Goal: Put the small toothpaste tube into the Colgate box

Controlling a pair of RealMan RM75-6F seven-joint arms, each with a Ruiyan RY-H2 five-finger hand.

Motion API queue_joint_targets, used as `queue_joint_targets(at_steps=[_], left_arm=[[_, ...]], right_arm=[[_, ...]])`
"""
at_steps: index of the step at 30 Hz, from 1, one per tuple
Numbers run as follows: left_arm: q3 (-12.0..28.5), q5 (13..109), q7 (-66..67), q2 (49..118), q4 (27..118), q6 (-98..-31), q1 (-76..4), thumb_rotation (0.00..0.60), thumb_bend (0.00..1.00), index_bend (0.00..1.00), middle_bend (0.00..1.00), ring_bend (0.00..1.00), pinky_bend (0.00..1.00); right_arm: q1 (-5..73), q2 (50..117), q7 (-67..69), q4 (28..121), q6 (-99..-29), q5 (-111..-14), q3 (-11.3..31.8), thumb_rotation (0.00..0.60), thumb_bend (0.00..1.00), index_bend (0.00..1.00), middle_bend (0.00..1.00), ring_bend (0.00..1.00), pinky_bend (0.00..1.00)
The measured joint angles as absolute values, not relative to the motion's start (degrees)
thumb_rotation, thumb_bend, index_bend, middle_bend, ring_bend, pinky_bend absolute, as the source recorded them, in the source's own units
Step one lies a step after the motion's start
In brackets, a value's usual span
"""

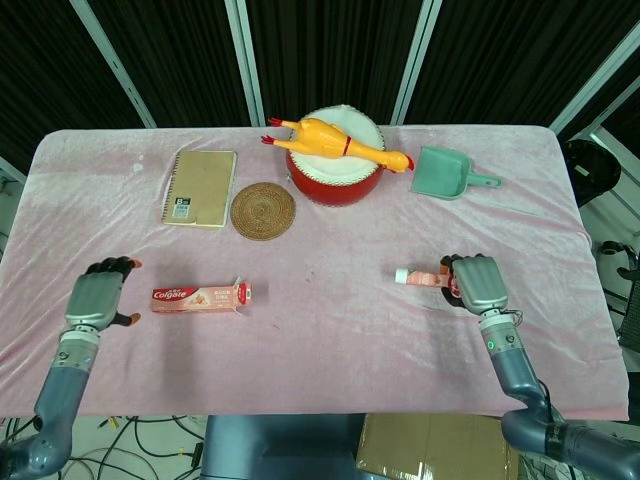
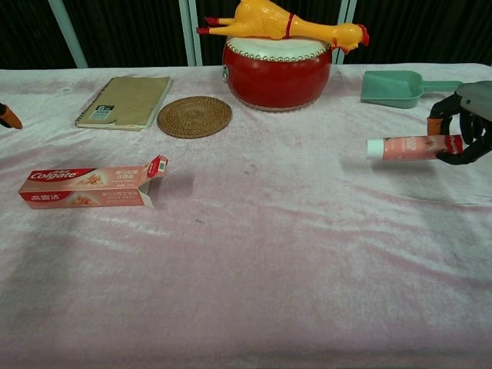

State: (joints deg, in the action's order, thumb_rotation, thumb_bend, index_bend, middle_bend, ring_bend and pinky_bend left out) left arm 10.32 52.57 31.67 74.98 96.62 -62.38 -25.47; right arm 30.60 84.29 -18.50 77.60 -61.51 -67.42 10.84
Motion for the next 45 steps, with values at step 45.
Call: queue_joint_targets(at_steps=[45], left_arm=[[10.5,57.0,19.1,91.6,86.0,-61.0,-33.5,0.600,0.43,0.41,0.33,0.24,0.33]], right_arm=[[31.9,79.7,-22.0,82.4,-64.6,-68.9,12.2,0.600,0.38,0.64,0.58,0.55,0.48]])
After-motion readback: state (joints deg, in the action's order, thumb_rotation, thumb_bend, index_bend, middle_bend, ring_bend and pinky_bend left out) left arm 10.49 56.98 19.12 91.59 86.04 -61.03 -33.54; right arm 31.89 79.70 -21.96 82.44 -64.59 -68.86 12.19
